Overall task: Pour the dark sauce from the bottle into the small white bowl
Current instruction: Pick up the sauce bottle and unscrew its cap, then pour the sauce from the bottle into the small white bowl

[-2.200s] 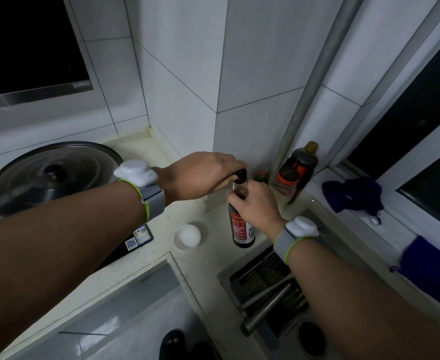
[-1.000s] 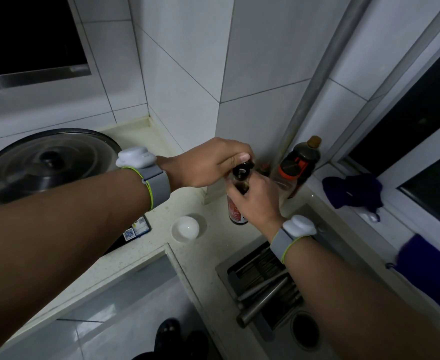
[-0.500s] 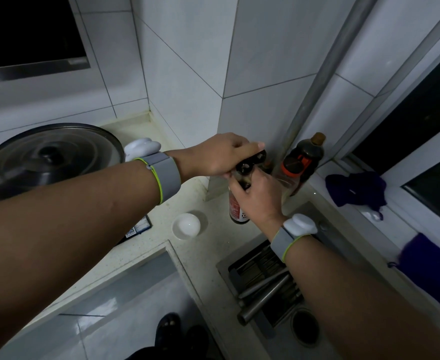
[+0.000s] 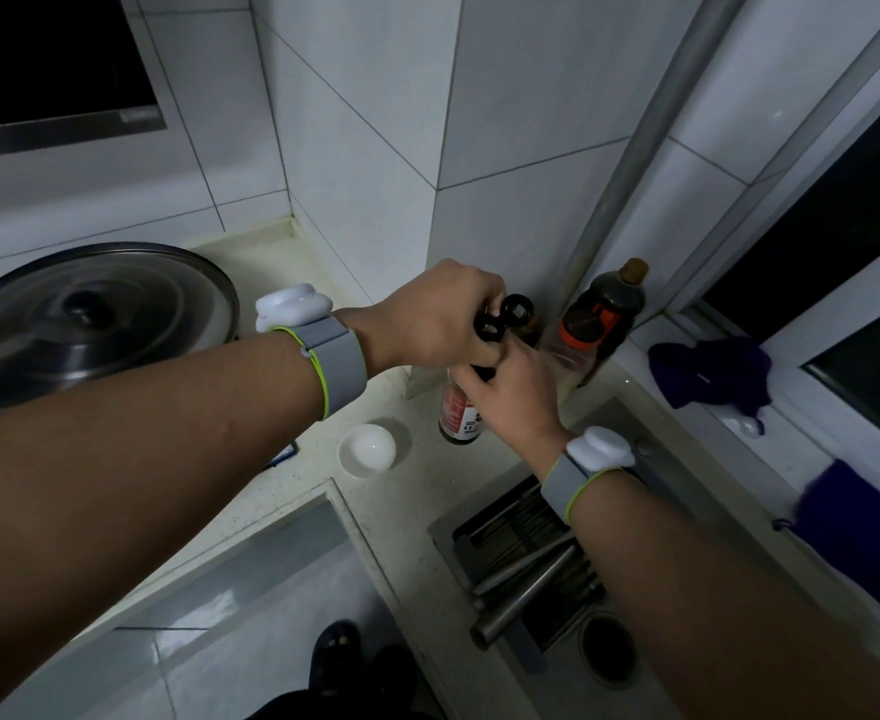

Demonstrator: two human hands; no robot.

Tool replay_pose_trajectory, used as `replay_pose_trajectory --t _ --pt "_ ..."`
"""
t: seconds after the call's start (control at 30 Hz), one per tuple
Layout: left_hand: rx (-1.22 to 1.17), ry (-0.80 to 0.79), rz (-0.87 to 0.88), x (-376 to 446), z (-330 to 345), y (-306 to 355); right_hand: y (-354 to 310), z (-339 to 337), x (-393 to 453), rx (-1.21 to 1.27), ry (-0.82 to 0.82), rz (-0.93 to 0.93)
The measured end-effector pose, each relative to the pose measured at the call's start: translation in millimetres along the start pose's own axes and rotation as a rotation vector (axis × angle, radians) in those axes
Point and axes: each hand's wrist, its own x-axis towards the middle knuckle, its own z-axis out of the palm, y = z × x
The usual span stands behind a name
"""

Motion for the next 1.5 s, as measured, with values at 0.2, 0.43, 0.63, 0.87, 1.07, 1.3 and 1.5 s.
replay_pose_trajectory --t 0.2,0.43,0.63,0.87,1.07,1.3,1.5 --pt "0.017 -0.052 0.031 0.3 -9.0 -7.4 11.5 -3.0 1.6 0.216 -0.314 0.039" --pt "-0.095 -0.045 0.028 -11.5 -8.8 -21.8 20.8 0.3 4.9 0.329 -0.35 0.099" --pt "-0.16 0.009 0.038 -20.9 -8.2 -35.9 16.8 5.7 5.7 0.286 -0.362 0.12" --pt "-0.105 0.107 0.067 -42.2 -4.2 -63.1 27.0 20.8 -5.8 0.15 -0.361 0.129" --pt "-0.069 0.171 -0.011 -68.6 15.2 -81.3 36.2 32.3 -15.9 0.029 -0.423 0.138" --pt "-0.112 0.114 -0.09 -86.4 31.5 -102.1 41.9 44.9 -25.3 -0.089 -0.503 0.13" --pt "-0.161 0.047 -0.287 -104.1 49.9 -114.4 43.1 55.3 -33.5 -0.137 -0.572 0.131"
